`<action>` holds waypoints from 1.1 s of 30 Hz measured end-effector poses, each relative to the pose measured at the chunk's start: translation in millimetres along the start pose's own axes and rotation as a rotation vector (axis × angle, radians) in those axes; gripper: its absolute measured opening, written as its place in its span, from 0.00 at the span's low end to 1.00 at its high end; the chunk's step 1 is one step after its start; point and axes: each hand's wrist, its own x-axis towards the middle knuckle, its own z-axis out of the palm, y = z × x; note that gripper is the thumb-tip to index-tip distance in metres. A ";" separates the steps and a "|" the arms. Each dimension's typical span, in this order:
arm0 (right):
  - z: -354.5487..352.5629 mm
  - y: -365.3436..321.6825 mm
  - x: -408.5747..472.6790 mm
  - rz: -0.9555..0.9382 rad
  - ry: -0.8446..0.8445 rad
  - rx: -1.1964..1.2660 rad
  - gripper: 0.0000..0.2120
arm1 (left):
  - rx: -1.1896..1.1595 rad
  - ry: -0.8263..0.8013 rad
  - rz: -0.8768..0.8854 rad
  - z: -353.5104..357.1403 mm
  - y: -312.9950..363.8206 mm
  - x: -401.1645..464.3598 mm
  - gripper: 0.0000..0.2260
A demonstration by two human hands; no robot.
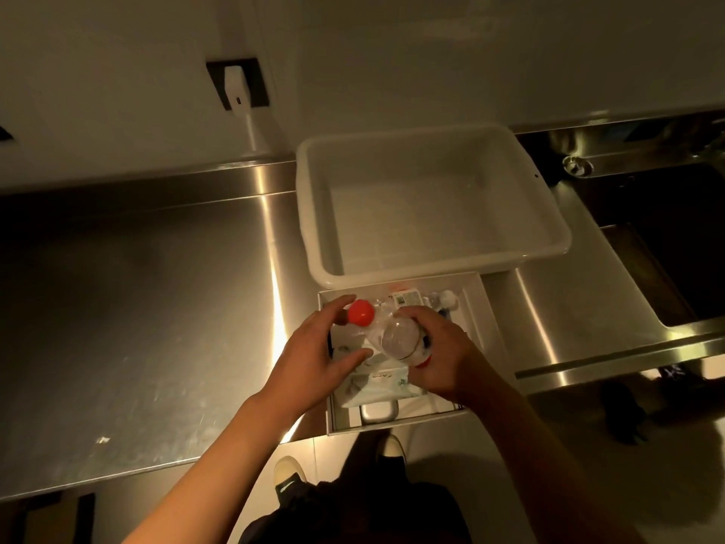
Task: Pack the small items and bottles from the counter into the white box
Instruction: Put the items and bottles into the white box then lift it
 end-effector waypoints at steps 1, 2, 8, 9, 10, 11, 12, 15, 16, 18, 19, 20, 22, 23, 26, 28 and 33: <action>0.2 -3.6 0.4 -0.012 0.018 -0.003 0.37 | -0.011 -0.001 0.006 0.0 1.6 0.6 0.34; 0.0 -7.9 0.5 -0.020 0.033 -0.003 0.36 | -0.009 -0.003 0.016 0.0 3.3 0.8 0.33; -10.8 -32.0 0.9 -0.084 0.106 0.059 0.33 | 0.005 -0.021 0.090 4.8 13.3 1.4 0.27; -12.6 -35.7 0.9 -0.080 0.112 0.081 0.33 | 0.001 -0.027 0.097 5.9 14.6 1.7 0.28; -13.3 -39.2 1.4 -0.057 0.118 0.111 0.33 | -0.005 -0.033 0.104 6.8 15.8 2.0 0.28; -12.8 -42.3 2.0 -0.018 0.124 0.154 0.32 | -0.013 -0.042 0.109 7.8 17.2 2.4 0.29; -11.3 -44.5 2.9 0.023 0.127 0.207 0.32 | -0.019 -0.052 0.113 8.4 18.7 2.7 0.30; -4.2 -45.9 5.4 0.086 0.119 0.300 0.31 | -0.038 -0.054 0.108 9.9 23.0 3.4 0.30; -1.6 -46.7 5.7 0.100 0.114 0.312 0.31 | -0.043 -0.051 0.091 10.4 23.5 3.5 0.30; 3.0 -46.4 5.1 0.125 0.108 0.330 0.32 | -0.054 -0.059 0.057 11.5 22.5 2.6 0.29; 4.5 -45.6 4.7 0.131 0.100 0.332 0.32 | -0.057 -0.068 0.051 12.2 21.2 2.0 0.28; 5.5 -44.7 4.0 0.135 0.087 0.331 0.32 | -0.056 -0.077 0.051 12.9 19.9 0.9 0.27; 5.5 -42.9 2.9 0.136 0.068 0.340 0.32 | -0.047 -0.088 0.056 12.7 17.4 -1.0 0.27; 4.0 -42.7 1.9 0.125 0.069 0.350 0.32 | -0.043 -0.090 0.056 12.1 16.5 -1.7 0.27; -5.4 -43.7 -0.8 0.003 0.101 0.293 0.33 | -0.010 -0.071 0.078 8.9 15.7 -2.4 0.28; -14.2 -46.7 -2.5 -0.082 0.122 0.218 0.34 | 0.010 -0.055 0.104 7.4 15.3 -1.9 0.27; -37.0 -51.5 -4.2 -0.169 0.170 0.083 0.30 | 0.013 -0.064 0.080 7.9 14.0 -2.0 0.28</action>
